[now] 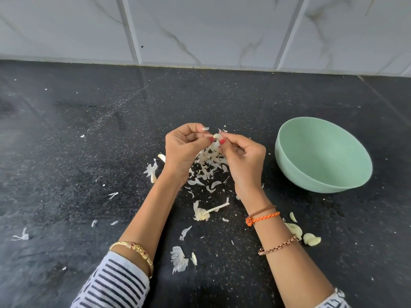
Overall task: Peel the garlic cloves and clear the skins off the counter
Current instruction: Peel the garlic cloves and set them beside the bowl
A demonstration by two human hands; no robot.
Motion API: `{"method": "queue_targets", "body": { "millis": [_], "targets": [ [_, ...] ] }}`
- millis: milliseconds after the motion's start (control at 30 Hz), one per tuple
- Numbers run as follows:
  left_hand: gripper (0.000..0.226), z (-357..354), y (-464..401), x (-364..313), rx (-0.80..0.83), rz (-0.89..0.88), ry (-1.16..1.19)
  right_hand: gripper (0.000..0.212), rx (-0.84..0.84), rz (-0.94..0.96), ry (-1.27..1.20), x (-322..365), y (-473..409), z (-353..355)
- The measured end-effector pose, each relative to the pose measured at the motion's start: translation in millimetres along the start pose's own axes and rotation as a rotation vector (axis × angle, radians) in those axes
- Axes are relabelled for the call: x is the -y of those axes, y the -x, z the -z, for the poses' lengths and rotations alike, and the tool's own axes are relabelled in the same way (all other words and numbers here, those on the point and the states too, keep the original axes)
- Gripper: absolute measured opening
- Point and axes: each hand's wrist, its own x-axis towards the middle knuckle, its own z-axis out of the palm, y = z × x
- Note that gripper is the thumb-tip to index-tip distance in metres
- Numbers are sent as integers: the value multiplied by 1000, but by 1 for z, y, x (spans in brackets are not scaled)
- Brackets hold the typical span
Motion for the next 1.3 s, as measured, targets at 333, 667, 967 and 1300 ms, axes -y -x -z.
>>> {"method": "queue_targets", "body": {
  "millis": [333, 667, 967, 1300],
  "targets": [
    [29, 2, -2, 1, -122, -48, -112, 22, -50, -358, -404, 13, -8, 7],
    [16, -2, 0, 6, 37, -89, -299, 17, 15, -199, -54, 4, -2, 3],
    [11, -1, 0, 5, 74, -130, -320, 14, -16, -31, 88, 0, -3, 3],
    [15, -2, -1, 6, 56, -73, -256, 14, 24, 107, 154, -4, -2, 2]
  ]
}}
